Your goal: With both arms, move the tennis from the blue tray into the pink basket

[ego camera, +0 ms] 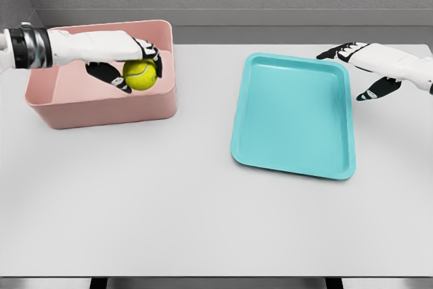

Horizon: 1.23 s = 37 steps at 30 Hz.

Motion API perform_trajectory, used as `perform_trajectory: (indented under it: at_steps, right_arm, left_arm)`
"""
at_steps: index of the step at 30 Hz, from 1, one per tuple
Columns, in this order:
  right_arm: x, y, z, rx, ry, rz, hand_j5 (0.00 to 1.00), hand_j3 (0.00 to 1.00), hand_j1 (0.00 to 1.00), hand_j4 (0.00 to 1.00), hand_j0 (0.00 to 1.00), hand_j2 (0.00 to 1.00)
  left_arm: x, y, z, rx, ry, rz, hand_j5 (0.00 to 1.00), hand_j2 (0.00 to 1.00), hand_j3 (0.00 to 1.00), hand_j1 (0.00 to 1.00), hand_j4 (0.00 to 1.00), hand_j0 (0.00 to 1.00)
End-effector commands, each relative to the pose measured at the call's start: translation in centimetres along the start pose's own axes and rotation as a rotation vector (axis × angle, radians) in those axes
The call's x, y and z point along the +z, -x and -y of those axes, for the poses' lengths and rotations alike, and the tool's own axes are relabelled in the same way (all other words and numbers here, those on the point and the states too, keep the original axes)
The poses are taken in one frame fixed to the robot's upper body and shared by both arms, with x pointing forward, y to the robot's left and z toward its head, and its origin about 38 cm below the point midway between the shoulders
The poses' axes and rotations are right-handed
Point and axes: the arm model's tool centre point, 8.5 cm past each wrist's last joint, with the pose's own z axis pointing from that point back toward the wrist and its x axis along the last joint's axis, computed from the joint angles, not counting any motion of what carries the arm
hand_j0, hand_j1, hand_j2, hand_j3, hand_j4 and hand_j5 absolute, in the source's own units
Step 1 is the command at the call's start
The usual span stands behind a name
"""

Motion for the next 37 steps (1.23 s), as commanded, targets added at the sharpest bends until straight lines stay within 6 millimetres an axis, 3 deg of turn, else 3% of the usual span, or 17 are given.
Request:
perform_trajectory:
  at_steps: [1, 5, 11, 12, 13, 14, 16, 19, 22, 26, 30, 32, 35, 37]
  right_arm:
    - [0.0, 0.0, 0.1, -0.005, 0.005, 0.000, 1.00, 1.00, 1.00, 1.00, 1.00, 1.00]
    - [0.0, 0.0, 0.1, -0.005, 0.005, 0.000, 1.00, 1.00, 1.00, 1.00, 1.00, 1.00]
    - [0.0, 0.0, 0.1, -0.005, 0.005, 0.000, 1.00, 1.00, 1.00, 1.00, 1.00, 1.00]
    - [0.0, 0.0, 0.1, -0.005, 0.005, 0.000, 1.00, 1.00, 1.00, 1.00, 1.00, 1.00]
    - [0.0, 0.0, 0.1, -0.005, 0.005, 0.000, 1.00, 1.00, 1.00, 1.00, 1.00, 1.00]
    - [0.0, 0.0, 0.1, -0.005, 0.005, 0.000, 1.00, 1.00, 1.00, 1.00, 1.00, 1.00]
    - [0.0, 0.0, 0.1, -0.006, 0.006, 0.001, 1.00, 1.00, 1.00, 1.00, 1.00, 1.00]
    - [0.0, 0.0, 0.1, -0.005, 0.005, 0.000, 1.00, 1.00, 1.00, 1.00, 1.00, 1.00]
    - [0.0, 0.0, 0.1, -0.006, 0.006, 0.001, 1.00, 1.00, 1.00, 1.00, 1.00, 1.00]
    - [0.0, 0.0, 0.0, -0.006, 0.004, 0.001, 1.00, 1.00, 1.00, 1.00, 1.00, 1.00]
    - [0.0, 0.0, 0.0, -0.006, 0.004, 0.001, 1.00, 1.00, 1.00, 1.00, 1.00, 1.00]
    - [0.0, 0.0, 0.0, -0.006, 0.004, 0.001, 1.00, 1.00, 1.00, 1.00, 1.00, 1.00]
    - [0.0, 0.0, 0.0, -0.006, 0.004, 0.001, 1.00, 1.00, 1.00, 1.00, 1.00, 1.00]
    - [0.0, 0.0, 0.1, -0.006, 0.006, 0.001, 1.00, 1.00, 1.00, 1.00, 1.00, 1.00]
  left_arm:
    - [-0.3, 1.4, 0.4, 0.046, -0.011, -0.031, 0.35, 0.35, 0.35, 0.35, 0.35, 0.35]
    - [0.8, 2.8, -0.6, 0.058, -0.038, -0.078, 0.35, 0.35, 0.35, 0.35, 0.35, 0.35]
    - [0.0, 4.6, 0.1, 0.097, -0.027, -0.132, 0.35, 0.35, 0.35, 0.35, 0.35, 0.35]
    - [0.0, 4.6, 0.0, 0.097, -0.028, -0.133, 0.42, 0.42, 0.42, 0.42, 0.42, 0.42]
    - [0.0, 4.6, 0.1, 0.097, -0.026, -0.135, 0.75, 0.75, 0.75, 0.75, 0.75, 0.75]
    - [0.0, 4.7, 0.1, 0.094, -0.024, -0.137, 0.87, 0.87, 0.87, 0.87, 0.87, 0.87]
    - [0.1, 4.7, -0.2, 0.087, -0.027, -0.143, 0.95, 0.95, 0.95, 0.95, 0.95, 0.95]
    - [0.5, 4.7, -0.4, 0.074, -0.032, -0.147, 0.95, 0.95, 0.95, 0.95, 0.95, 0.95]
    - [1.1, 2.2, -1.3, -0.016, -0.034, -0.062, 1.00, 1.00, 1.00, 1.00, 1.00, 1.00]
    - [3.1, 1.5, -2.2, -0.034, -0.065, -0.051, 1.00, 1.00, 1.00, 1.00, 1.00, 1.00]
    - [5.5, -1.3, -1.4, -0.038, -0.073, 0.021, 1.00, 1.00, 1.00, 1.00, 1.00, 1.00]
    - [6.3, -1.6, -1.5, -0.046, -0.076, 0.019, 1.00, 1.00, 1.00, 1.00, 1.00, 1.00]
    - [6.3, -2.3, 0.1, -0.023, -0.067, 0.042, 1.00, 1.00, 1.00, 1.00, 1.00, 1.00]
    - [7.8, -2.0, 0.5, -0.026, -0.048, 0.009, 1.00, 1.00, 1.00, 1.00, 1.00, 1.00]
